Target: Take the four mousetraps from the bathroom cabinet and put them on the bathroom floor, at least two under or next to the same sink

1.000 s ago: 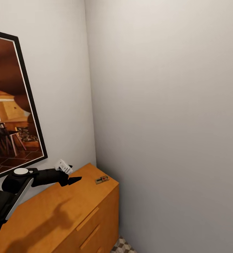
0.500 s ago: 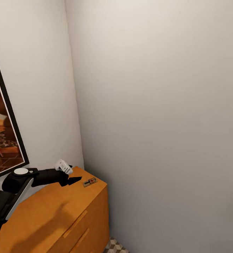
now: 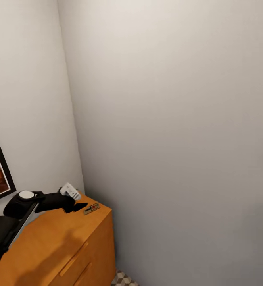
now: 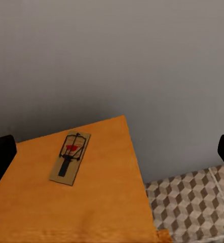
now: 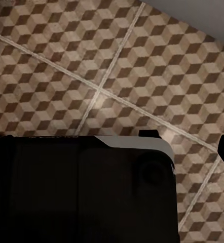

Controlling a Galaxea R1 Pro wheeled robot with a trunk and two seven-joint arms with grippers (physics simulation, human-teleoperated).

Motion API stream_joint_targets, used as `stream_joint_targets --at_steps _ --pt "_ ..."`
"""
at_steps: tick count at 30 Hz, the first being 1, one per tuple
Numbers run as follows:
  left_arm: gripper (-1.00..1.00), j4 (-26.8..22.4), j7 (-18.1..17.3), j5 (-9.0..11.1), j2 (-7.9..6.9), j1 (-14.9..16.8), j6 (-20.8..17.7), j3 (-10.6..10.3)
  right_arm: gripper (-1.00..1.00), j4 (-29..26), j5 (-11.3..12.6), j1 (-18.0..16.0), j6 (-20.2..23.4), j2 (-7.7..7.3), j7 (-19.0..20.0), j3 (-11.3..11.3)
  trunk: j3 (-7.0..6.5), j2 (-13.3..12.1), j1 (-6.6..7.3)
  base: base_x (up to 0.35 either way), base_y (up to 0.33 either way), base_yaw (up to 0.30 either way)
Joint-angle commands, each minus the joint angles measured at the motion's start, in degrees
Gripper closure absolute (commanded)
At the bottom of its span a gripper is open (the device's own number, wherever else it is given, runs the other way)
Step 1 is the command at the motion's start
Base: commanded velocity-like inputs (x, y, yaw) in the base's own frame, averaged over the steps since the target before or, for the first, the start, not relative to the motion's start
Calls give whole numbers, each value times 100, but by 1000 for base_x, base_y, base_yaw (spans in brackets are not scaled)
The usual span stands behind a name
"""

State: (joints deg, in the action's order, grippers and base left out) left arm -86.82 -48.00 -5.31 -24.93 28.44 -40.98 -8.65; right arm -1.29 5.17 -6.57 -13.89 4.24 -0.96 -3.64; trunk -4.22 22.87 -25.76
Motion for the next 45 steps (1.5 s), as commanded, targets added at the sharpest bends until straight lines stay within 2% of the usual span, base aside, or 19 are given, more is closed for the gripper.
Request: stream_joint_targets --at_steps 1,2,4,5,8,9,12,14,15,22,27,30,35,36,45 --pt "-100 11 -53 -196 0 4 -16 -22 -100 6 54 -2 -21 3 -10 -41 2 5 -2 0 0 -16" --pt "-100 38 -93 -452 4 4 -24 -84 -100 6 54 -2 -21 4 -10 -42 2 5 -2 0 0 -10" --pt "-100 58 -166 -690 8 4 -30 -144 -100 4 54 -2 -21 5 -10 -41 2 5 -2 0 0 -8" --pt "-100 67 -275 -913 10 4 -35 -189 -100 5 54 -2 -23 6 -10 -43 2 5 -2 0 0 -4" --pt "-100 69 -501 -1223 12 4 -38 -219 -100 6 54 -2 -23 6 -10 -42 2 5 -2 0 0 -3" --pt "-100 72 -681 -1411 13 4 -39 -229 -100 6 54 -2 -22 7 -10 -41 2 5 -2 0 0 -1" --pt "-100 80 -961 -1656 18 4 -41 -234 -100 6 54 -2 -23 8 -8 -41 2 5 -2 0 0 0" --pt "-100 76 -1280 -1934 24 4 -41 -204 -100 6 54 -2 -21 7 -3 -41 2 5 -2 0 0 0" --pt "-100 70 -1350 -1987 27 4 -42 -187 -100 6 54 -2 -20 7 -3 -44 2 5 -2 0 0 0" --pt "-100 68 -1489 -2067 31 4 -48 -159 -100 6 54 -2 -19 8 -1 -41 2 5 -2 0 0 0" --pt "-100 86 -1921 -2075 56 4 -51 -139 -100 6 54 -2 -23 7 -1 -42 2 5 -2 0 0 0" --pt "-100 86 -2109 -2066 69 4 -68 6 -100 5 54 -2 -25 7 -1 -42 2 5 -2 0 0 0" --pt "-100 93 -2692 -2048 212 4 -123 590 -100 6 54 -2 -24 8 -1 -41 2 5 -2 0 0 0" --pt "-100 97 -2763 -2047 221 4 -140 646 -100 6 54 -2 -25 7 1 -43 2 5 -2 0 0 0" --pt "-100 291 -3008 -2062 257 4 -487 873 -100 6 54 -2 -26 13 0 -44 2 5 -2 0 0 0"
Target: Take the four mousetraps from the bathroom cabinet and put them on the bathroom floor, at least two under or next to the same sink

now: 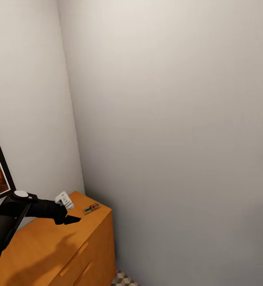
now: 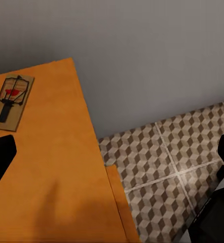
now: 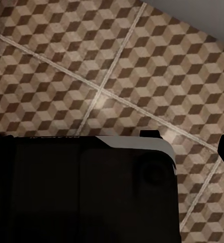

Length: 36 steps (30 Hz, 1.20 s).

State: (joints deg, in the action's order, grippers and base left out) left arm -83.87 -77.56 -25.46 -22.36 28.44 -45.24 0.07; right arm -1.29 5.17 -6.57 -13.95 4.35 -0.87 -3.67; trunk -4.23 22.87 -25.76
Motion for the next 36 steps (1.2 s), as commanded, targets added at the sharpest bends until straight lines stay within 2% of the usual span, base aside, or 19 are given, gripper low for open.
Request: stream_joint_targets --at_steps 1,28,31,36 --pt "-100 13 -53 -51 1 3 -79 5 -100 6 54 -2 -20 2 -9 -40 3 5 -2 0 0 0" --pt "-100 59 -63 -132 -35 3 -91 13 -100 6 54 -2 -20 4 -9 -46 3 5 -2 0 0 0" --pt "-100 66 -56 -216 -40 3 -82 12 -100 6 54 -2 -20 4 -8 -46 3 5 -2 0 0 0" --pt "-100 84 -54 -666 -34 3 -74 8 -100 6 54 -2 -20 51 -9 -44 3 5 -2 0 0 0"
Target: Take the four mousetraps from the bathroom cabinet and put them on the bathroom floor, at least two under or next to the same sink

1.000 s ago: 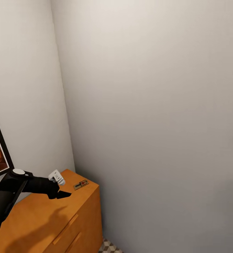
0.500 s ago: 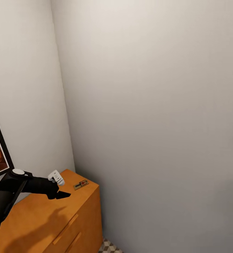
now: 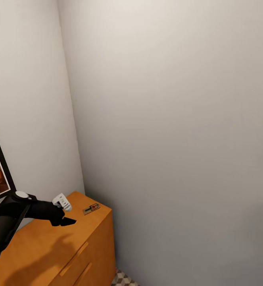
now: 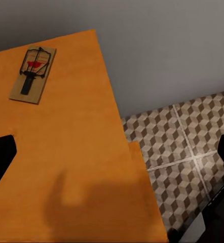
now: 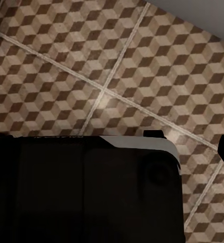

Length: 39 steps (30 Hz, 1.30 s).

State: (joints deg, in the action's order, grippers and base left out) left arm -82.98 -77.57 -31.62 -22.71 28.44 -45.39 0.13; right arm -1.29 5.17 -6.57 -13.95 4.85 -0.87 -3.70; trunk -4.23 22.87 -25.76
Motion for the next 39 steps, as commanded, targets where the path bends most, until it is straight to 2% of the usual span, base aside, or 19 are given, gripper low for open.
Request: stream_joint_targets --at_steps 1,5,8,39 --pt "-100 -3 -54 -111 8 3 -60 -3 -100 6 54 -2 -20 10 -9 -41 3 5 -2 0 0 0" --pt "-100 13 -56 -301 59 3 -53 -24 -100 6 54 -2 -20 32 -9 -42 3 5 -2 0 0 0" --pt "-100 54 -56 -347 75 3 -51 -31 -100 6 54 -2 -20 35 -10 -43 3 5 -2 0 0 0" --pt "-100 242 -55 -385 177 3 -49 -56 -100 6 54 -2 -20 37 -10 -43 3 5 -2 84 0 0"
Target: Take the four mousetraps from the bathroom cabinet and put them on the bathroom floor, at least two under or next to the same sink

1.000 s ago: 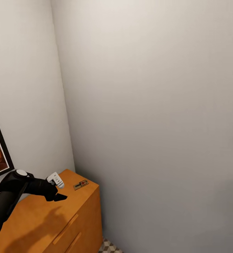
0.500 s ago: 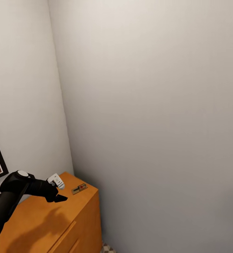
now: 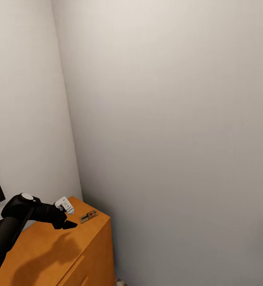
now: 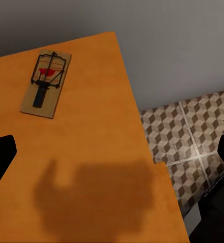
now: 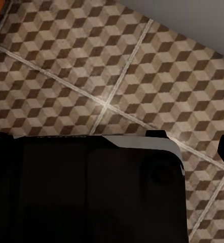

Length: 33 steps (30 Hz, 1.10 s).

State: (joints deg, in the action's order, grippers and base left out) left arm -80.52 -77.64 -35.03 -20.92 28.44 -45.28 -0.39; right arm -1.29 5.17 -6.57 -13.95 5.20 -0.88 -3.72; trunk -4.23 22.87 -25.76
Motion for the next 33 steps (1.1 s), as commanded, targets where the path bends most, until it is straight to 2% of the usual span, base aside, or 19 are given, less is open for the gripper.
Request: stream_joint_targets --at_steps 1,21,33 --pt "-100 7 -47 -45 -1 3 -60 -4 -100 6 54 -2 -20 1 -9 -41 3 5 -2 9 0 0" --pt "-100 187 -29 -56 0 3 7 16 -100 6 54 -2 -20 7 -9 -41 3 5 -2 82 0 0" --pt "-100 438 535 -48 -3 3 180 30 -100 6 54 -2 -20 3 -9 -41 3 5 -2 31 0 0"
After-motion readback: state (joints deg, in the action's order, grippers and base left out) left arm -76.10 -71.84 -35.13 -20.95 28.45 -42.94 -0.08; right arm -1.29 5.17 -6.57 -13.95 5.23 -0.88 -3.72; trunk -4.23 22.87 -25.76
